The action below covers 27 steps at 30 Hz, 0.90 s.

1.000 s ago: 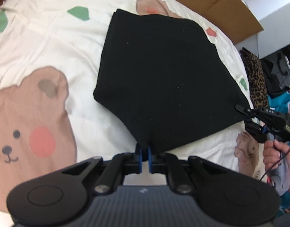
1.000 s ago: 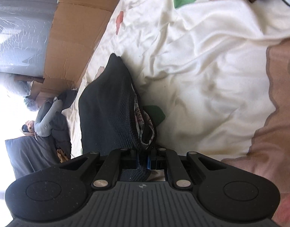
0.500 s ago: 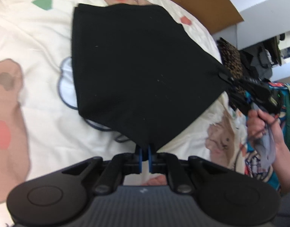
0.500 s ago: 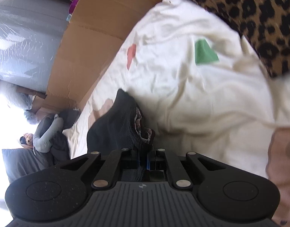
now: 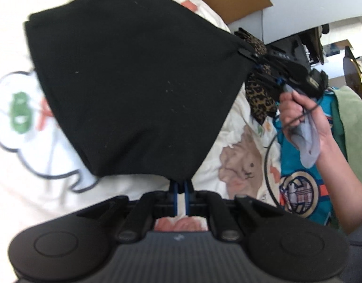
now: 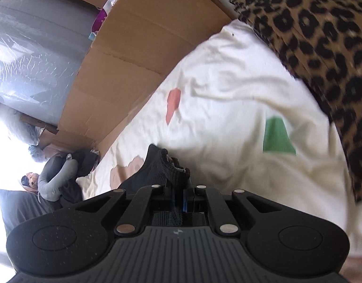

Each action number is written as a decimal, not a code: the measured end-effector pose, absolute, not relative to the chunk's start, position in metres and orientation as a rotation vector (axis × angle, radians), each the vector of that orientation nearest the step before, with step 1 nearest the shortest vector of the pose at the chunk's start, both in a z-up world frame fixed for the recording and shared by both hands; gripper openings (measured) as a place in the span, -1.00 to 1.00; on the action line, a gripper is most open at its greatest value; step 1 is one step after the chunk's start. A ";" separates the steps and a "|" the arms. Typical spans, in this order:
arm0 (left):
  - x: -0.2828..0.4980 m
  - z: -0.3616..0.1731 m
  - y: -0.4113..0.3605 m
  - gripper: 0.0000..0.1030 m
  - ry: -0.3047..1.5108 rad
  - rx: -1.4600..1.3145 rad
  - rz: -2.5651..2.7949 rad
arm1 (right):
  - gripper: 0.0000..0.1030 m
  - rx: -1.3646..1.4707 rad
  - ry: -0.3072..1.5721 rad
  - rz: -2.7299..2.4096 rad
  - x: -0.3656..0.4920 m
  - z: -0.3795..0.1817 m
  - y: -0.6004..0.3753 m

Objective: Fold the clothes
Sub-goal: 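Lift the folded black shorts up off the sheet with both tools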

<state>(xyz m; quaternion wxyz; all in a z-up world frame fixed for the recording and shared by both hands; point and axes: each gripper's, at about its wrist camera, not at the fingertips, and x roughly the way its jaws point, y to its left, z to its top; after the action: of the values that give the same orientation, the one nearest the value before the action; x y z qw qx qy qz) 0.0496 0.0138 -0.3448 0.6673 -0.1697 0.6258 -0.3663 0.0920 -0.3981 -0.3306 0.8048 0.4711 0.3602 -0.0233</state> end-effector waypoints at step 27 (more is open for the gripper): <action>0.047 -0.411 -0.077 -0.91 1.697 -0.671 -0.687 | -0.63 0.838 0.831 -0.079 0.144 -0.337 -0.432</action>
<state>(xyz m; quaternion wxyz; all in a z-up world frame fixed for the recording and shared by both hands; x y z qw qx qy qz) 0.0467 -0.0774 -0.4106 0.5610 -0.2849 0.7204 -0.2917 0.1442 -0.4325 -0.3369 0.8301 0.3948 0.3919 -0.0374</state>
